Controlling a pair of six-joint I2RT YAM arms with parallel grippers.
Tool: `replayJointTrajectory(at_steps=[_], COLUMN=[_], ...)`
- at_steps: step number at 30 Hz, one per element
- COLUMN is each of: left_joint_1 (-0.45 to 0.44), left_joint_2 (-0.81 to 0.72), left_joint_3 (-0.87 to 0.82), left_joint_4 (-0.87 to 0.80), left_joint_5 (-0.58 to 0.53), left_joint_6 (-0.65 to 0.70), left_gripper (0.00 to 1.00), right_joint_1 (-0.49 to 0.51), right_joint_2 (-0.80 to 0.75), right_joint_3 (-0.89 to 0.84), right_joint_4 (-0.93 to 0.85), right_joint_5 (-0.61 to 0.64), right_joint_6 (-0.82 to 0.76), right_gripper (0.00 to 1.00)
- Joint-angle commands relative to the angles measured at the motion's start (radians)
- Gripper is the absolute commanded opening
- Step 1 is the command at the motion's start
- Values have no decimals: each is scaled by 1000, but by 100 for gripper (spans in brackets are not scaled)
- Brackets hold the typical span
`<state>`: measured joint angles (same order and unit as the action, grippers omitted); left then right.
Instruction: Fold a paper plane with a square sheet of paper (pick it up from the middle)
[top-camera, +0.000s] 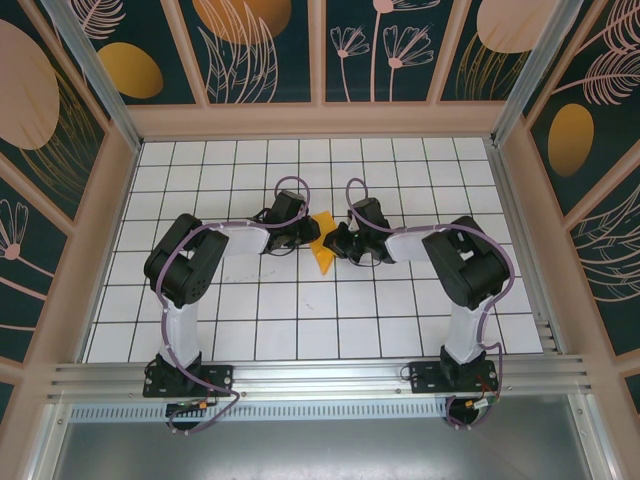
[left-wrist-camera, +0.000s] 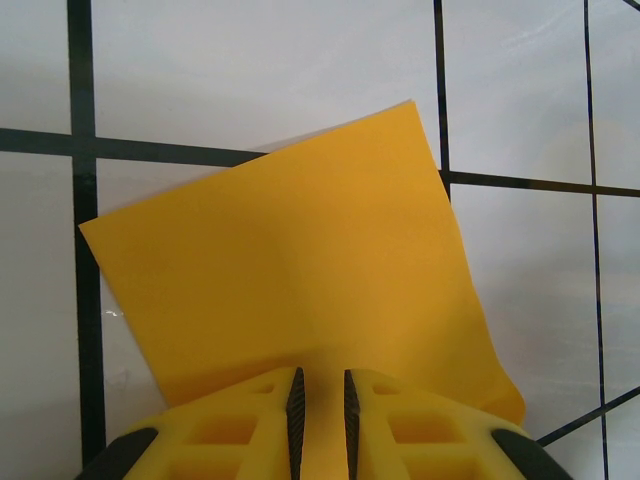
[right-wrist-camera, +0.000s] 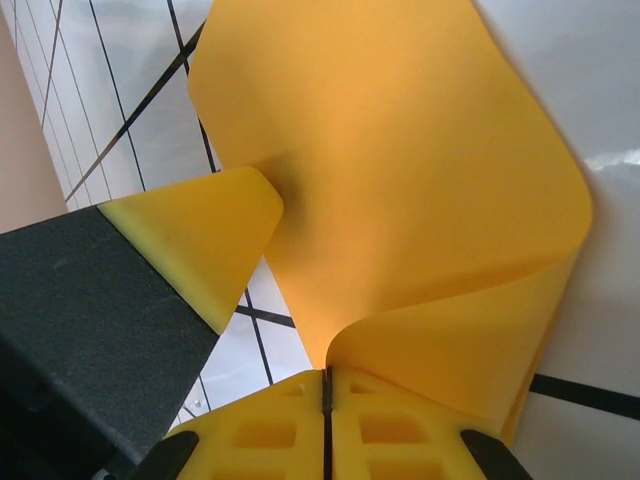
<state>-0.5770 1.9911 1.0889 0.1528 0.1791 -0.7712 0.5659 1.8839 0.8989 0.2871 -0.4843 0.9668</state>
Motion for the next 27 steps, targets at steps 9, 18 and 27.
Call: replayJointTrajectory(at_steps=[9, 18, 27], left_joint_1=[-1, 0, -1], left_joint_2=[31, 32, 32], left_joint_3=[7, 6, 5], left_joint_4=[-48, -48, -46], left_joint_5=[20, 23, 26], left_joint_6=[19, 20, 21], left_gripper=[21, 21, 22], right_joint_1=[9, 8, 9], right_joint_2=[28, 41, 52], right_joint_3=[38, 47, 56], right_joint_4=[-29, -35, -61], right_joint_5=[-2, -10, -13], right_joint_6=[-52, -68, -91], right_gripper=[7, 8, 8])
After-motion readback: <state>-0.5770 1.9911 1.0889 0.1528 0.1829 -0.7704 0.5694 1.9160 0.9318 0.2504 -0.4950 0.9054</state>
